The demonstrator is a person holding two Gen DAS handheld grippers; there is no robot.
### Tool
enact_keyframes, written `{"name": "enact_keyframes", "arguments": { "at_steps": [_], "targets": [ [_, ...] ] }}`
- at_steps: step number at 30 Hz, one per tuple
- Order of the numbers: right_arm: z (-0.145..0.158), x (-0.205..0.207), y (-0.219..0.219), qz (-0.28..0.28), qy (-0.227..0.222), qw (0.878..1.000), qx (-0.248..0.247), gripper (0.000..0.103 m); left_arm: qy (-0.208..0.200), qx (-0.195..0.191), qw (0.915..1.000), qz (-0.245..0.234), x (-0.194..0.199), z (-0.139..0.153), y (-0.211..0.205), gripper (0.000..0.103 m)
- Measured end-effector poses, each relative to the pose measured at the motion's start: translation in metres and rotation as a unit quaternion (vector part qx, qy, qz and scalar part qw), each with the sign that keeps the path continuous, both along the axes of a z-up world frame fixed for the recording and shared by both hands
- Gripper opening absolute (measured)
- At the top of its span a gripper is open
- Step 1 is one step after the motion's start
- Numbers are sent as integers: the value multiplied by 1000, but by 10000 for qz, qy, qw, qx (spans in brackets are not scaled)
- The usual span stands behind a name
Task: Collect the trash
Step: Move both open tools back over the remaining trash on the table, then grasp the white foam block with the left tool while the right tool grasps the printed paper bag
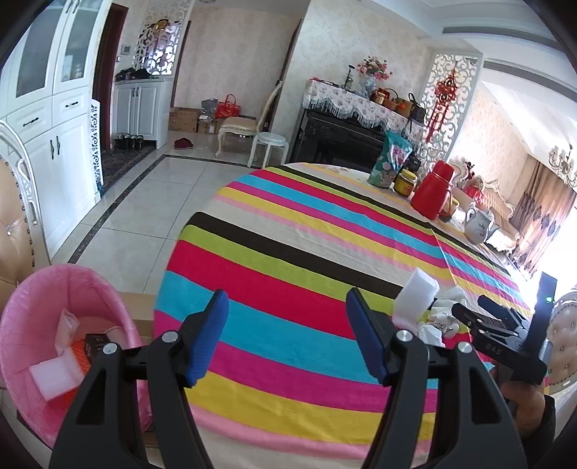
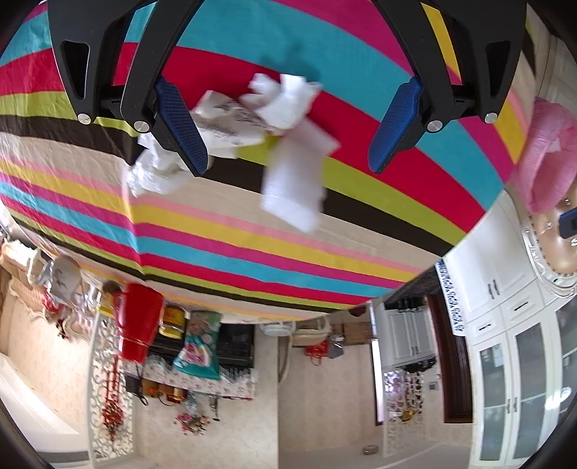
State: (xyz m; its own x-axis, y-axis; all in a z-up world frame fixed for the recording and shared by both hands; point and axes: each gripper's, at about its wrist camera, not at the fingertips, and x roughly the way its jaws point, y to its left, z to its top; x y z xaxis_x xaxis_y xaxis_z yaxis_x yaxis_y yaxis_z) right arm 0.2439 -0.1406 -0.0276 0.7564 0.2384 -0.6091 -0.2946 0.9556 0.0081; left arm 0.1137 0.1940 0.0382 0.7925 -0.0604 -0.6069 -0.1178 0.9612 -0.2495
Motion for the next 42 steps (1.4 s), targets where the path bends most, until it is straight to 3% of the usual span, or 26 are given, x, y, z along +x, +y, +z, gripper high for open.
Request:
{"name": "enact_keyframes", "arguments": {
  "at_steps": [15,24,33,42],
  "targets": [
    [-56,40,-28,-321,648,9967,-355,85,112,50,9997,-210,14,-8,-21,65],
    [-70,53,-36,-499,838,9944,-403,85,214,61,9988,-439,28,-17,-38,65],
    [-67,51,-45,-472,833,9952,-218,84,259,102,9970,-727,52,-24,-63,65],
    [-45,25,-59,-518,511,9972,-178,84,280,86,9923,-1205,86,-43,-105,65]
  ]
}}
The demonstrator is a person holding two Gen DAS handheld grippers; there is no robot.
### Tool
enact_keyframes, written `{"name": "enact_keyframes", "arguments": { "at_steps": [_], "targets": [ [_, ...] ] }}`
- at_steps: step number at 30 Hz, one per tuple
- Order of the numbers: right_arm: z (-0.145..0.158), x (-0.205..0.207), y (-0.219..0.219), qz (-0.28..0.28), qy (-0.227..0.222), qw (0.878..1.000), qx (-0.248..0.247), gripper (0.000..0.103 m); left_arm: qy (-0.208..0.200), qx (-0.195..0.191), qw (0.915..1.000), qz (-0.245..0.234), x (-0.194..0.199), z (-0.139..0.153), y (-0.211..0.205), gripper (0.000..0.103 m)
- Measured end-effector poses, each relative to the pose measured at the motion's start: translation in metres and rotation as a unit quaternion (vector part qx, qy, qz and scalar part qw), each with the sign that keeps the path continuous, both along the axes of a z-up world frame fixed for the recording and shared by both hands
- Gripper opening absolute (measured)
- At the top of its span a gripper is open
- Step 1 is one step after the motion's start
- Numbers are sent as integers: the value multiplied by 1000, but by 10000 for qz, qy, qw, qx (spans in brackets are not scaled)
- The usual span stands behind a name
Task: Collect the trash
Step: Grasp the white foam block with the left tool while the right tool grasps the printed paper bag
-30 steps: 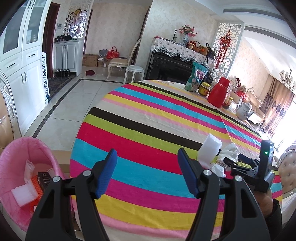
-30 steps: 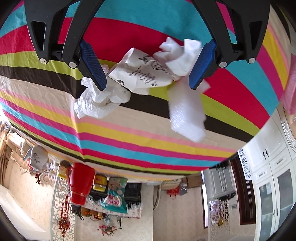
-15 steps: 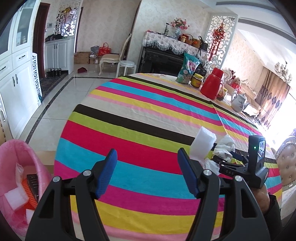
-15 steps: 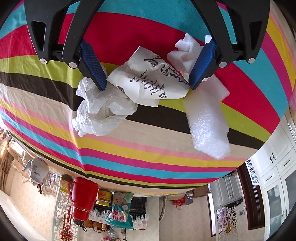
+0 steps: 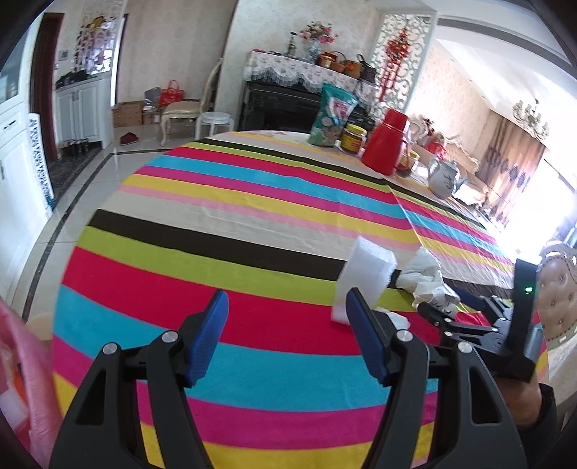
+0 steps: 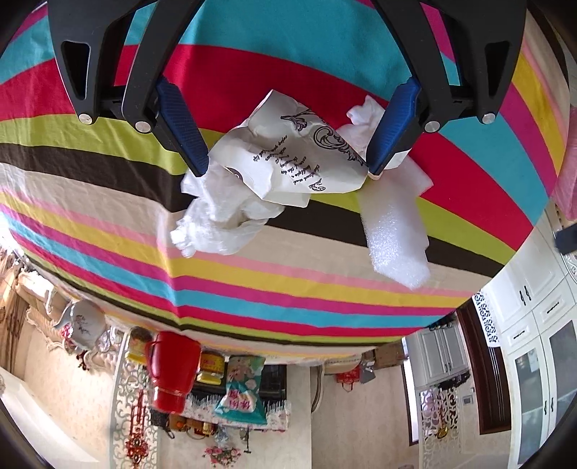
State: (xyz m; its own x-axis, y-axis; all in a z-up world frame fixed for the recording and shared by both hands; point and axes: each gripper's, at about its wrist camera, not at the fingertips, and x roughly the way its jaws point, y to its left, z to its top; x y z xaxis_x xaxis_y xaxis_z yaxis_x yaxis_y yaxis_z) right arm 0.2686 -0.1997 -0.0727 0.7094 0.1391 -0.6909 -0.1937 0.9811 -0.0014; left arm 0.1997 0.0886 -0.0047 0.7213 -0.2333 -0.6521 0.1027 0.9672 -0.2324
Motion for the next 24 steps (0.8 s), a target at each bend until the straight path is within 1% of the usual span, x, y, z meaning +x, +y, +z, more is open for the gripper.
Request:
{"name": "enact_keyframes", "arguments": {
  "at_steps": [5,13,18,24],
  "targets": [
    [13,-13,-13,-90,-183,9998,43,84,30,97,9993,-352,20,-16,-32,65],
    [28,-26,-34,-212,-340,9992,93,84,82,236,9958,-880,55,-42,-82,65],
    [32,-31,-44,-325,-456,9984,58,84,157,275,9943,-1015,71,-53,-102,64],
    [32,-28,-55,-427,-447,9981,66,84,210,357,9934,-1067,84,-59,-116,64]
  ]
}}
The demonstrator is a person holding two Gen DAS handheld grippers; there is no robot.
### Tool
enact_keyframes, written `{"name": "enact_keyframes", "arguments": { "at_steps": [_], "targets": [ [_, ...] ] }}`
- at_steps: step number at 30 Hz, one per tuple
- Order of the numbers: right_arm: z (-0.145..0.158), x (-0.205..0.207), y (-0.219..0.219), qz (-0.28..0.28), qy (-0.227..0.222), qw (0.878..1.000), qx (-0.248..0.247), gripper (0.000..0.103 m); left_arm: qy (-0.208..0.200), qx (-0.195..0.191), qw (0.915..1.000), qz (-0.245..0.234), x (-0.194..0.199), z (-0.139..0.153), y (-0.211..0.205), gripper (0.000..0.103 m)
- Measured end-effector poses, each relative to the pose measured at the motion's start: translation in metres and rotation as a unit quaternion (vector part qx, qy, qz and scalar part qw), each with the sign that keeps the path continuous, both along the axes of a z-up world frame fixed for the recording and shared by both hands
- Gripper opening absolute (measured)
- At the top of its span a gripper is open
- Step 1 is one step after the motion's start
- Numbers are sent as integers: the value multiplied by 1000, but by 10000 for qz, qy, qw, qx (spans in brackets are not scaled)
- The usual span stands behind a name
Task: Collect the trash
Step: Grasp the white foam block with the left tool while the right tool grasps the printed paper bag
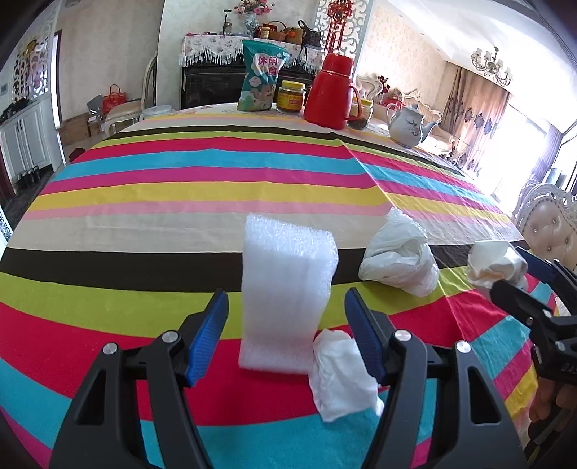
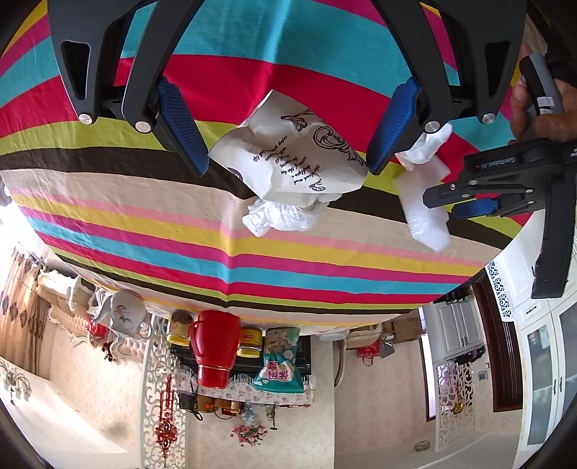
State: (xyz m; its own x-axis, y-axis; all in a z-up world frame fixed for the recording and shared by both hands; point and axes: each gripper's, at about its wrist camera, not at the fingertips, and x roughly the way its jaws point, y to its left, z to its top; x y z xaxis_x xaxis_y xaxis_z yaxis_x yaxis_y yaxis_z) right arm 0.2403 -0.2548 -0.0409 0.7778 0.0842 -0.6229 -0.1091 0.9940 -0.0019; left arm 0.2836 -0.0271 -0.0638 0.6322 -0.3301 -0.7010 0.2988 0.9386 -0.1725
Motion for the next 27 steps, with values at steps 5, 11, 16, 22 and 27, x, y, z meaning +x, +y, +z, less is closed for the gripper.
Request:
{"name": "enact_keyframes", "arguments": {
  "at_steps": [5,11,16,22,27],
  "targets": [
    [0,0,-4,-46,-4,10000,-12,84,76,89,9999,-62,11,-7,-6,52],
    [0,-1,-3,-41,-3,10000,-25,84,21,78,10000,-48,9,-1,-2,50],
    [5,-3,4,22,-57,10000,-29,84,-82,-18,9999,145,-2,13,15,50],
    [10,-5,16,124,-126,9998,-44,84,-268,-127,9988,384,-24,33,42,50],
    [17,-8,33,221,-220,9995,-64,84,-393,-122,9975,581,-43,45,63,50]
  ]
}}
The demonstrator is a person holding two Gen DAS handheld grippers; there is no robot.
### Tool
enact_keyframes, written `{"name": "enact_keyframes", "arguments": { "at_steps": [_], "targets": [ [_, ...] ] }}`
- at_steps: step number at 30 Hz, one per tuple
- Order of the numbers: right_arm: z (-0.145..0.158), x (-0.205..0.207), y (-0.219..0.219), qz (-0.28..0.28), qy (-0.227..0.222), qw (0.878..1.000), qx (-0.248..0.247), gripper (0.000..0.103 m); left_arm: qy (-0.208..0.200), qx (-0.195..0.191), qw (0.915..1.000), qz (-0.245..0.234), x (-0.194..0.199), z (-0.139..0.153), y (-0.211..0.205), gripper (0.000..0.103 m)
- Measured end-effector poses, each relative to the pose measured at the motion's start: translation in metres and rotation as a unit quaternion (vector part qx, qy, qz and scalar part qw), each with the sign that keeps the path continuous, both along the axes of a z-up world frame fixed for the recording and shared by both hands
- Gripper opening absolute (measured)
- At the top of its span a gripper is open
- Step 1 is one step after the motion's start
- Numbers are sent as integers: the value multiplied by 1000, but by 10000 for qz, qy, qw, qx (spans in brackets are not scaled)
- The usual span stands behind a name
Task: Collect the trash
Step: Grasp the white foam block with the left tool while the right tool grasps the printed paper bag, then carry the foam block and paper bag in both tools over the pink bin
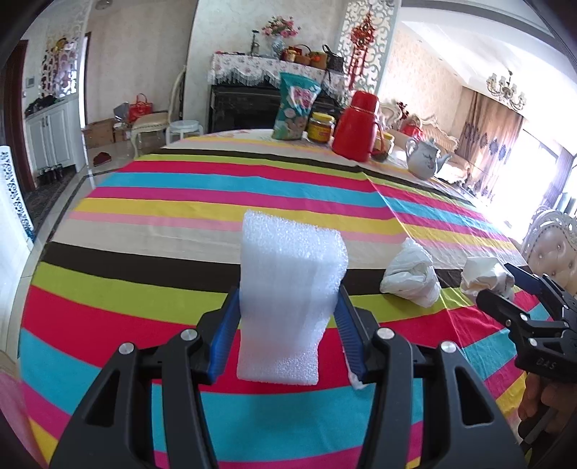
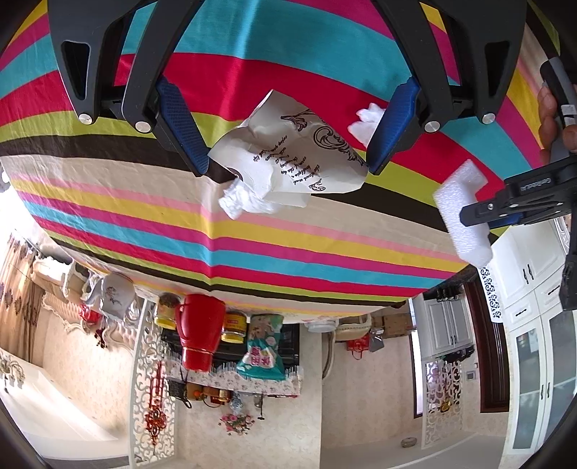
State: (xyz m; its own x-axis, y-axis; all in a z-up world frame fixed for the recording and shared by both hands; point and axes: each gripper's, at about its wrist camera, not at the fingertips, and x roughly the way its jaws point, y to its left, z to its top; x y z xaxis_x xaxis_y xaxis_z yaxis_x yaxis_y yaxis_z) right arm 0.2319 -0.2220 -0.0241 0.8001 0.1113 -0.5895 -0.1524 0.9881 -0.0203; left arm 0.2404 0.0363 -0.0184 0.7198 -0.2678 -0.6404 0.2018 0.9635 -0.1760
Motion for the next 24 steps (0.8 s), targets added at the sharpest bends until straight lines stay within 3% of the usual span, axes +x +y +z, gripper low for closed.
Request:
{"name": "enact_keyframes", "arguments": {
  "at_steps": [16,24],
  "targets": [
    [15,-10,67,412,-175,9990,91,84,-307,-121,9966,755,-65,27,89,50],
    [27,-18,123,825,-248,9962,162,84,-424,-85,9919,1195,-102,42,144,50]
  ]
}}
